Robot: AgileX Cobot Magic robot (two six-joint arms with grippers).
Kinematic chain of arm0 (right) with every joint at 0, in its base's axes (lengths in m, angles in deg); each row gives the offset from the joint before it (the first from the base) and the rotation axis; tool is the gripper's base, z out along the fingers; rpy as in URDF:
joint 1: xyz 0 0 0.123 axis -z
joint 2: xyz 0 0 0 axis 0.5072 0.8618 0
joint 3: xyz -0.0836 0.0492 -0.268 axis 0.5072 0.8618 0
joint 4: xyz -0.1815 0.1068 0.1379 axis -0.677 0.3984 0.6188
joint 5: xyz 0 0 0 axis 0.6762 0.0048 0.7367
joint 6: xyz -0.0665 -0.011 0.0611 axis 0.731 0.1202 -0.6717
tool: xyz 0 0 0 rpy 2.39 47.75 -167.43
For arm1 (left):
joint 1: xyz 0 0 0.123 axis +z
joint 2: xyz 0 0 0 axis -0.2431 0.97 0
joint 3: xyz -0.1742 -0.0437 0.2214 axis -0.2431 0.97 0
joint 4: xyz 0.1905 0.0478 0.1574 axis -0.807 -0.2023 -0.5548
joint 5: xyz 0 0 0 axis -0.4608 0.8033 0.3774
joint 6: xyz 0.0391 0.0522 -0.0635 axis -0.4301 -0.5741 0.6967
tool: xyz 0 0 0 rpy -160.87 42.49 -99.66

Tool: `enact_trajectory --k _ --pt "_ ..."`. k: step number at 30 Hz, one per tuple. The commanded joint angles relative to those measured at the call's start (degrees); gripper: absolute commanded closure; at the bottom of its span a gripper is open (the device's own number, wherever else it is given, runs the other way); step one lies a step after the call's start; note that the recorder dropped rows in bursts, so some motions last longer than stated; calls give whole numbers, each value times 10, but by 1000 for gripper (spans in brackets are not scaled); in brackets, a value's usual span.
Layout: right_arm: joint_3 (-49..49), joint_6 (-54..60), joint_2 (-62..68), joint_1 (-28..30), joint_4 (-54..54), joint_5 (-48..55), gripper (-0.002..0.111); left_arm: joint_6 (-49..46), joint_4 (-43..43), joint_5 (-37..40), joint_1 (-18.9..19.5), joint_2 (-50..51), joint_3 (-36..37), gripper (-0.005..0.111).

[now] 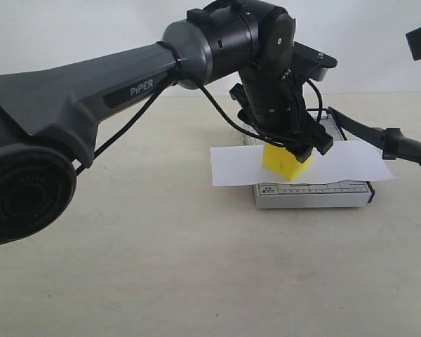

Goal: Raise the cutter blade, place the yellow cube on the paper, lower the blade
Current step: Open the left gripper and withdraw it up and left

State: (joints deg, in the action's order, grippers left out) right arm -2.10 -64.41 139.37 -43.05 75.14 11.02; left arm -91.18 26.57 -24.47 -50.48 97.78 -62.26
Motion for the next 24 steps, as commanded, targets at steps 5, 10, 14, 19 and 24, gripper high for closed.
enact_trajectory --k 5,10,14,19,24 --pt "-3 5 -3 0 1 -2 108 1 24 30 -2 -64 -5 33" --pt "-3 6 -3 0 -3 -5 108 -4 27 88 2 -181 -5 33" --pt "-3 6 -3 0 -5 -6 108 -3 20 88 15 -281 -2 36" --pt "-3 6 -3 0 -5 -9 108 -1 4 88 20 -399 13 41" --pt "-3 6 -3 0 -1 -9 108 -1 -34 88 20 -510 74 44"
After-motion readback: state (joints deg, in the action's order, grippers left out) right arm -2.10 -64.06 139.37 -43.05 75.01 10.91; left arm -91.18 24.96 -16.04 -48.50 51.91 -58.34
